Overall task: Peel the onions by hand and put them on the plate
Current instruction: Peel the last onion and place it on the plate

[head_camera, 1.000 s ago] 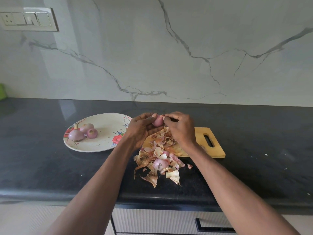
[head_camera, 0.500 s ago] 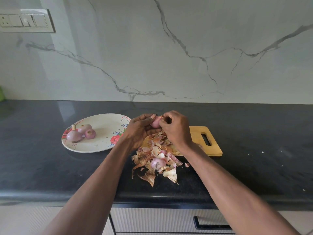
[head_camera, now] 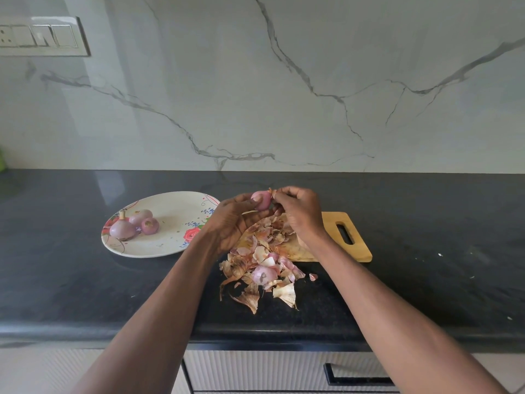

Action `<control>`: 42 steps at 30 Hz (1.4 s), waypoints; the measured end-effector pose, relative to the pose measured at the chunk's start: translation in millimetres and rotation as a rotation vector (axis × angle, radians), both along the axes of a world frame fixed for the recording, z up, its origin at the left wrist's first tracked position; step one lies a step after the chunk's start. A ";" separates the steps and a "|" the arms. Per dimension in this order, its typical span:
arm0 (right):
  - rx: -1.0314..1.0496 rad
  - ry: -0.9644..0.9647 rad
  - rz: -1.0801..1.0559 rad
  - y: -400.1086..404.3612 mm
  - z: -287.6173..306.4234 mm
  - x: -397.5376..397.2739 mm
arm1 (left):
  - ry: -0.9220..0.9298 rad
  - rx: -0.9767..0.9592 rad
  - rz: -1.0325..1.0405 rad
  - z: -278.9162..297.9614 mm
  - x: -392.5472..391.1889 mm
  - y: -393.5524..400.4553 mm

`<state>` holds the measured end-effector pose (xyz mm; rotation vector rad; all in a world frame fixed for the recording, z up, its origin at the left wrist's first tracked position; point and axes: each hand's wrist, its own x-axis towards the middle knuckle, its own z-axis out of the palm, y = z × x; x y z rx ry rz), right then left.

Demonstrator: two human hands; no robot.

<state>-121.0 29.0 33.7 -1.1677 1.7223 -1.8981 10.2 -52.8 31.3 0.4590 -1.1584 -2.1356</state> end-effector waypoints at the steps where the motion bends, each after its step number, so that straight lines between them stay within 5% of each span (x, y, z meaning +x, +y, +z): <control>1: -0.012 -0.026 0.026 0.7 0.7 0.2 | 0.001 0.007 -0.006 -0.2 -0.2 -0.4; 11: -0.008 -0.126 0.126 -1.6 1.3 -0.9 | -0.023 -0.024 -0.028 0.9 1.3 0.3; 23: 0.034 0.217 -0.077 -2.6 -5.1 1.9 | -0.021 -0.021 -0.007 -0.8 0.2 -1.9; 42: 0.135 0.215 -0.019 -6.7 -6.9 3.8 | -0.008 0.032 0.032 -5.3 -3.0 -8.3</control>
